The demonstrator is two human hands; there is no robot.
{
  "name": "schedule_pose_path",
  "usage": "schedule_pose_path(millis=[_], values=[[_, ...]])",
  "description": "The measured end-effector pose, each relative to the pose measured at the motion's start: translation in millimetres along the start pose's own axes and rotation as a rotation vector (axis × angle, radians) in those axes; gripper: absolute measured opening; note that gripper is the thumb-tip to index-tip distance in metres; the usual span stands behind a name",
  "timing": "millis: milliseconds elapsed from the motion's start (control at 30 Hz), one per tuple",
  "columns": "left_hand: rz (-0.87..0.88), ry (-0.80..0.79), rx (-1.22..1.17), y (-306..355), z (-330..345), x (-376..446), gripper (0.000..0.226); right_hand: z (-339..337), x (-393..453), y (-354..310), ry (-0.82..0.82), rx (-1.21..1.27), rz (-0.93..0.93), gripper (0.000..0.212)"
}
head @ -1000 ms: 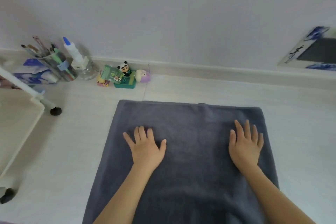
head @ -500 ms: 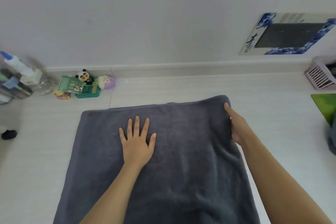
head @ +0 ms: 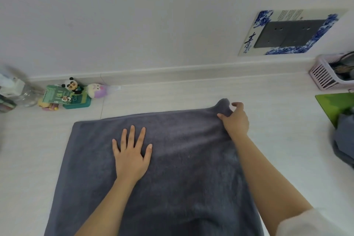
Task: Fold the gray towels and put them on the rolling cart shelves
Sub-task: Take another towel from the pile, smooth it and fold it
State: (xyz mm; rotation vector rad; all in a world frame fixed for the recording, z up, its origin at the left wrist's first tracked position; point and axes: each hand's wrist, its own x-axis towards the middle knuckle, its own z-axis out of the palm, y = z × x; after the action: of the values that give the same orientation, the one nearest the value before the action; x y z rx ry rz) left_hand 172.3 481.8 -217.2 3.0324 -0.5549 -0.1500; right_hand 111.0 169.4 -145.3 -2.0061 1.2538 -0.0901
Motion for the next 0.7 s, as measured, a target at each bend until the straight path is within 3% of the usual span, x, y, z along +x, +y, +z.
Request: schedule_pose_path(millis=[133, 200, 300, 400, 467, 533, 600, 700], values=[[-0.021, 0.008, -0.007, 3, -2, 1, 0.065, 8, -2, 21, 0.108, -0.108, 0.049, 0.051], [-0.022, 0.008, 0.002, 2, -3, 1, 0.066, 5, 1, 29, 0.073, -0.185, 0.074, 0.048], [-0.018, 0.01, 0.001, 2, -3, 0, 0.068, -1, 5, 39, -0.011, -0.149, -0.018, 0.037], [-0.012, 0.005, 0.004, 4, -4, 0, 0.068, -3, 5, 35, 0.101, -0.126, -0.061, 0.026], [-0.024, -0.001, 0.009, 4, -4, 1, 0.068, 4, -2, 32, 0.161, -0.121, -0.074, 0.028], [-0.035, 0.001, 0.007, 4, -5, 0, 0.07, 14, -9, 35, 0.221, -0.229, -0.159, 0.044], [-0.036, -0.005, 0.01, 5, -6, 1, 0.07, 19, -16, 37, 0.176, -0.272, -0.22, 0.053], [-0.035, -0.011, 0.021, 5, -5, 1, 0.069, 12, -11, 36, -0.018, -0.145, -0.062, 0.05]])
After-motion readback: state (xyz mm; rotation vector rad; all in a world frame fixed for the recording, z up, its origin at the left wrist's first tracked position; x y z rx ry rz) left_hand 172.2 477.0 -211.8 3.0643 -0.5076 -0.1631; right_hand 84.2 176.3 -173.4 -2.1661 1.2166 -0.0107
